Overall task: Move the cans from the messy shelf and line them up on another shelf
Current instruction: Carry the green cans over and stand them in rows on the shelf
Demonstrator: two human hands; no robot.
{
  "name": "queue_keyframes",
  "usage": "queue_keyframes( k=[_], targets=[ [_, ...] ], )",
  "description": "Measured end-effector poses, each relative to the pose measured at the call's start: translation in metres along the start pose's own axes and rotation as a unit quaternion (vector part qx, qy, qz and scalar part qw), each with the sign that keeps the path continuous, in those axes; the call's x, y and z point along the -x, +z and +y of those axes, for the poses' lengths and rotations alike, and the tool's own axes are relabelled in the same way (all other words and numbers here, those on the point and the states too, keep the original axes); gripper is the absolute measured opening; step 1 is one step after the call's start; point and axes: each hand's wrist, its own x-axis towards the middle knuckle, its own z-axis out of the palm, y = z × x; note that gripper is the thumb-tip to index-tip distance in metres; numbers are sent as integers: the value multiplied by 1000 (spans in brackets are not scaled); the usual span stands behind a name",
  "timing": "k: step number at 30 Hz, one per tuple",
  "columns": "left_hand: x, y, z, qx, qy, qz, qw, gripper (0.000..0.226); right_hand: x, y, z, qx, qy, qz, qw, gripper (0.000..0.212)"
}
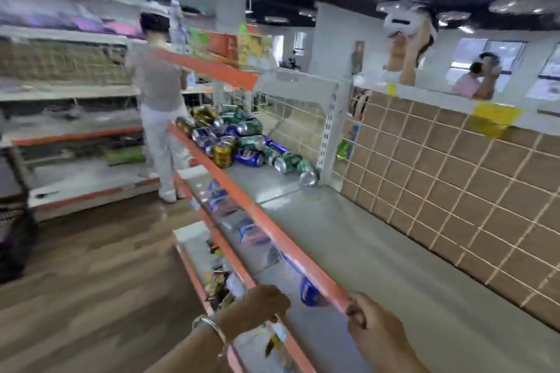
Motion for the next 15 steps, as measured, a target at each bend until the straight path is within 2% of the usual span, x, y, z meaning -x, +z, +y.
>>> queue_keyframes(
  k=[2,5,7,9,15],
  targets=[
    [9,-43,-24,-14,-14,37,999,21,-17,14,-38,19,-24,-31,999,49],
    [22,-100,-52,-24,-44,75,996,18,-35,46,-90,-7,-75,-3,997,46],
    [30,-135,-64,-29,-39,82,995,20,-45,65,-127,29,-105,-3,994,49],
    [31,-171,-73,-42,-37,76,996,19,-61,83,-160,73,-105,-18,992,52],
    [-4,-272,-89,-76,-39,103,991,12,-115,127,-238,59,-84,-59,993,51]
  ],
)
